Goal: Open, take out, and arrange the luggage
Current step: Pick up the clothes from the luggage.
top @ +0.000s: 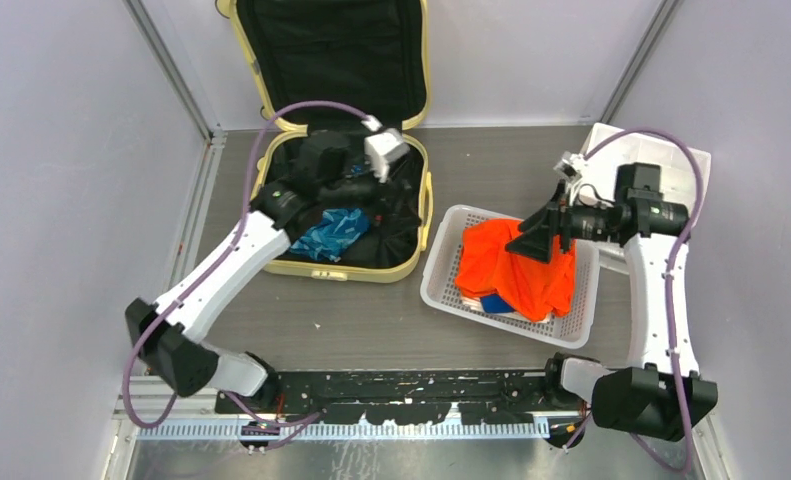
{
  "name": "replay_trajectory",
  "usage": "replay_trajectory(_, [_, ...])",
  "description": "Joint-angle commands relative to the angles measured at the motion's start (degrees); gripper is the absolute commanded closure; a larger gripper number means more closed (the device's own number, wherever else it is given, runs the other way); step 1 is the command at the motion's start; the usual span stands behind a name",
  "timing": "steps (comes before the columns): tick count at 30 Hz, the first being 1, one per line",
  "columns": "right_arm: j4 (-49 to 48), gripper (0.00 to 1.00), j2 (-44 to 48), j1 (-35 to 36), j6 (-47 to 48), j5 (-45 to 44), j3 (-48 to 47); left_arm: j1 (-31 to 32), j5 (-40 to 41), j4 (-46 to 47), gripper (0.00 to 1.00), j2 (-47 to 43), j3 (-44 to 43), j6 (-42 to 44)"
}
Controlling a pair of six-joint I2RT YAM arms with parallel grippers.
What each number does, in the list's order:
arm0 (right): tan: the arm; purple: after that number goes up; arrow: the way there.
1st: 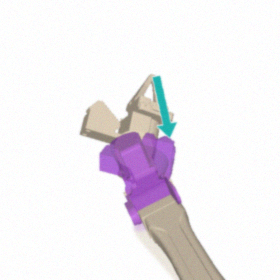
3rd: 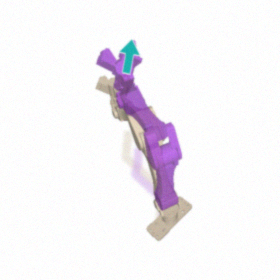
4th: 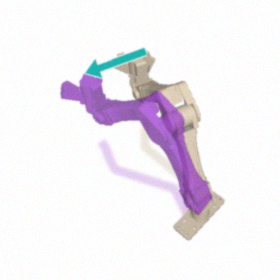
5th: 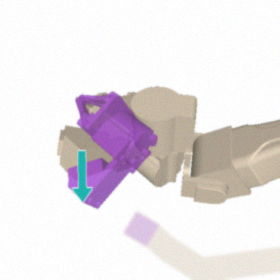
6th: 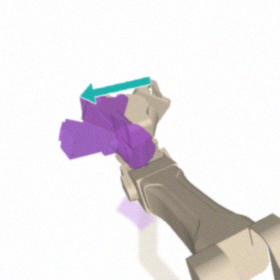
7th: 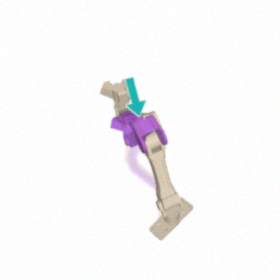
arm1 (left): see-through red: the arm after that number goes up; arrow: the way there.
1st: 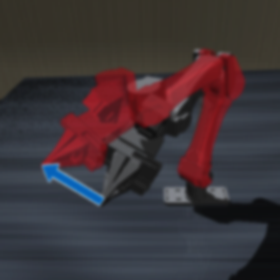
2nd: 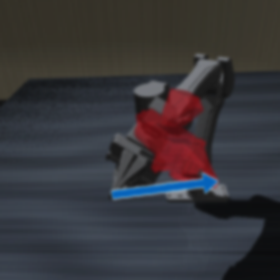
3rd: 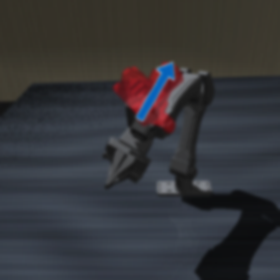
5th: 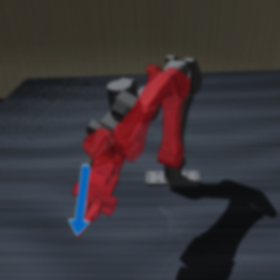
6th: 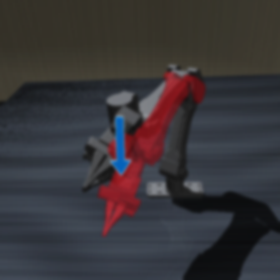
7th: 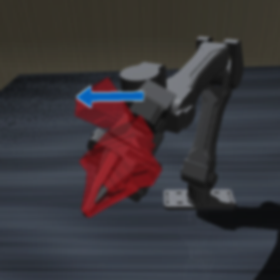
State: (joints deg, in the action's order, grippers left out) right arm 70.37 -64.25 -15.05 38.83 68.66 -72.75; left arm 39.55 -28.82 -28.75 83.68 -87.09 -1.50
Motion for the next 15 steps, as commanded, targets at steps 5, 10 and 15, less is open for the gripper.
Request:
replay_trajectory(5, [-23.3, 0.15, 1.6, 11.9, -19.4, -8.2, 8.3, -22.2, -7.9, 7.2, 0.06, -10.5, 16.6, -9.9])
replay_trajectory(10, [-26.6, 0.13, 2.8, 11.6, -18.7, -8.7, 13.3, -31.1, -1.2, 6.2, 0.04, -13.2, 21.3, -9.9])
replay_trajectory(15, [-26.4, 0.13, 2.5, 11.7, -16.4, -10.1, 15.9, -34.3, 5.2, 4.2, 0.04, -10.1, 21.7, -5.3])
